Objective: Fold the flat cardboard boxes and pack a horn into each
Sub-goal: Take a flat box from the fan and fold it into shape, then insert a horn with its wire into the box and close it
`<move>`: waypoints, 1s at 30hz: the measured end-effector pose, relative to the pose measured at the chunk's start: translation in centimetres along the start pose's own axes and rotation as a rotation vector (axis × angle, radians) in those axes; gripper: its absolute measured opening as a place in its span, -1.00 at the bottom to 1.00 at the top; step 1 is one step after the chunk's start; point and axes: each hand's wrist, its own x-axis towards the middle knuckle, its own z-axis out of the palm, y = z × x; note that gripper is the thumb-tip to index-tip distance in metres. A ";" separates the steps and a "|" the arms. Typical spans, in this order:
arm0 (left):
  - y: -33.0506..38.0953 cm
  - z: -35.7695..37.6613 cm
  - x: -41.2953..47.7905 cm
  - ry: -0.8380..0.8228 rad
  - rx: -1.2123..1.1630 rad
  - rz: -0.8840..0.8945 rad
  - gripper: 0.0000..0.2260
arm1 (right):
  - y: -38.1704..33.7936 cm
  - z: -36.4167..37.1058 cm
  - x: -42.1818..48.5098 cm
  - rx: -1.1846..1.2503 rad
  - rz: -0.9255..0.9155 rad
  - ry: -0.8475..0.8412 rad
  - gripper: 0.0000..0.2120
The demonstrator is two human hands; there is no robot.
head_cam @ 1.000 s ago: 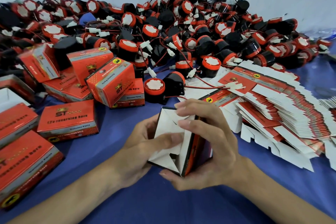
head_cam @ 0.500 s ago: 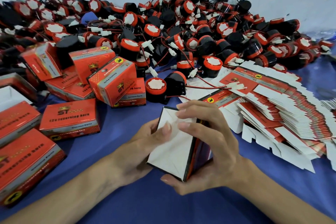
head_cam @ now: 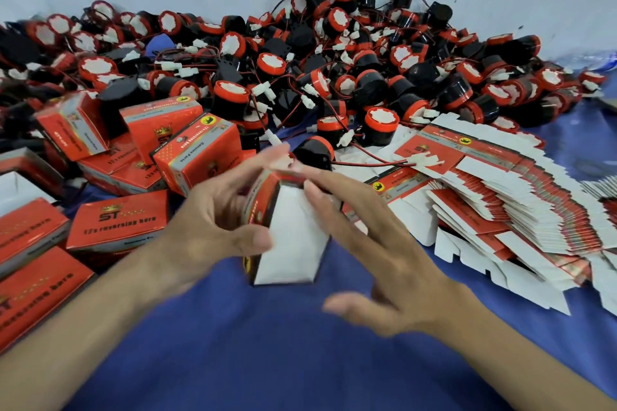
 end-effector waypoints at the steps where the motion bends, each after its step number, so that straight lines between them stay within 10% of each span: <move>1: -0.1 -0.5 0.2 -0.012 0.178 0.092 -0.11 | 0.3 -0.2 -0.1 0.030 0.078 0.010 -0.41; 5: -1.2 -0.6 0.4 0.033 1.451 0.426 -0.20 | 2.8 -0.2 -0.5 -0.062 0.410 0.232 -0.72; 7: -2.4 -0.1 0.2 -0.101 1.656 0.486 -0.19 | 4.4 -0.1 0.0 -0.176 0.499 0.246 -0.79; 18: -2.4 -0.3 0.1 0.361 1.321 0.950 -0.76 | 10.7 2.6 6.0 -0.274 0.987 -0.311 -0.49; 26: -4.4 -0.3 0.9 0.334 0.907 0.377 -0.69 | 9.6 1.3 3.5 0.008 0.898 0.042 -0.50; 30: -4.6 0.1 0.8 0.308 0.753 0.227 -0.53 | 7.4 -1.6 4.9 0.555 1.000 0.212 -0.57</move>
